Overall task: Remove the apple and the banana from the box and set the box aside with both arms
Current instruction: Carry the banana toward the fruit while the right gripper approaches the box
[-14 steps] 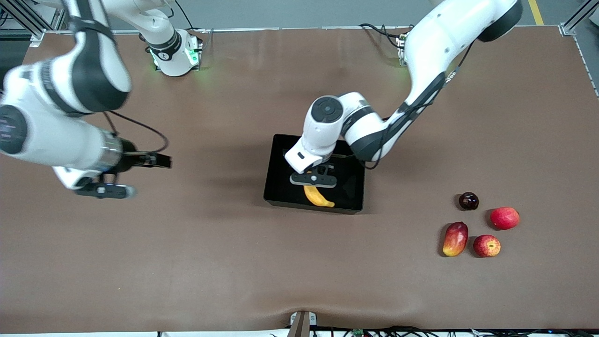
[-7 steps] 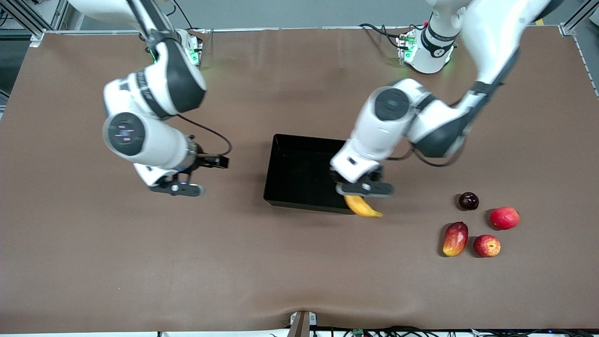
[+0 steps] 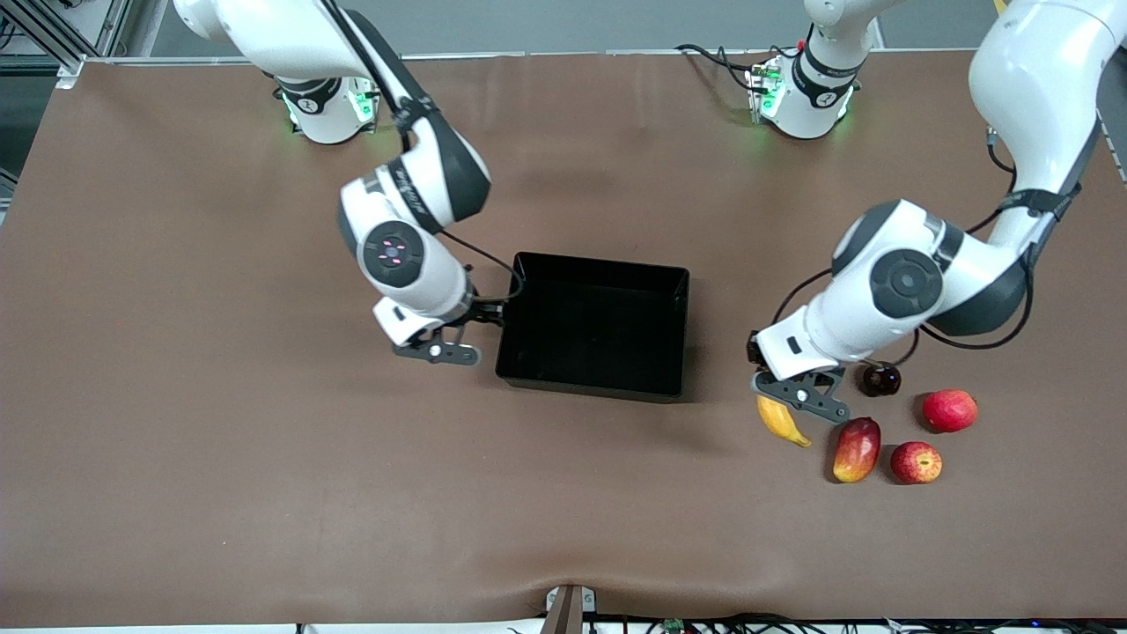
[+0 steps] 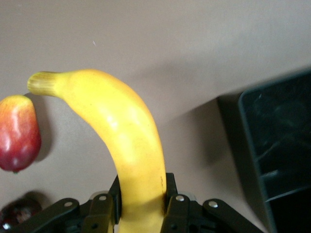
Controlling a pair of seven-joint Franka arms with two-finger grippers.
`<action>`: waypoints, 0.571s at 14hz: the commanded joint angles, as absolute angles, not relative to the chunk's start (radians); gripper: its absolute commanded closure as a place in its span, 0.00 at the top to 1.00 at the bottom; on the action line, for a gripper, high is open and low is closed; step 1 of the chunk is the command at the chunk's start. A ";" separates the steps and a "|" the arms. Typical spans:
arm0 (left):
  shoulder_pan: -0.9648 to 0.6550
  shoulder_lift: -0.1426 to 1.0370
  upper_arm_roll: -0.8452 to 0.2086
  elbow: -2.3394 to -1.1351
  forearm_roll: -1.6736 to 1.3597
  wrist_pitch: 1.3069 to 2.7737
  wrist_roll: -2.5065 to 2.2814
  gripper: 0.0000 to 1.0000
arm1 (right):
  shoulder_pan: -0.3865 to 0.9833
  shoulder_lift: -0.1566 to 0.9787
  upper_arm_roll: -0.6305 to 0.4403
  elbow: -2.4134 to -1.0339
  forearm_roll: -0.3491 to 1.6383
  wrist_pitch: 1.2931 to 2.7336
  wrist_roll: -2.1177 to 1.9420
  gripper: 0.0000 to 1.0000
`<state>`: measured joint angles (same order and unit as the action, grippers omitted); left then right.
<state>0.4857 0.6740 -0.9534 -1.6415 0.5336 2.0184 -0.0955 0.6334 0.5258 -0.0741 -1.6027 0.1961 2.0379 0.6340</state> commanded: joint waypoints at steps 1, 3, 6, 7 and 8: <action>0.515 0.692 -0.934 -1.661 0.540 2.014 0.082 0.00 | 0.664 0.557 -0.084 -1.598 0.216 2.058 0.657 1.00; 0.514 0.693 -0.893 -1.692 0.546 2.042 0.165 0.00 | 0.687 0.590 -0.084 -1.600 0.216 2.106 0.657 0.97; 0.515 0.693 -0.855 -1.776 0.630 2.156 0.164 0.00 | 0.704 0.611 -0.084 -1.606 0.215 2.148 0.657 0.43; 0.515 0.693 -0.838 -1.801 0.640 2.195 0.166 0.00 | 0.706 0.611 -0.084 -1.608 0.215 2.143 0.655 0.24; 0.515 0.693 -0.822 -1.818 0.641 2.219 0.166 0.00 | 0.706 0.611 -0.086 -1.615 0.213 2.146 0.655 0.11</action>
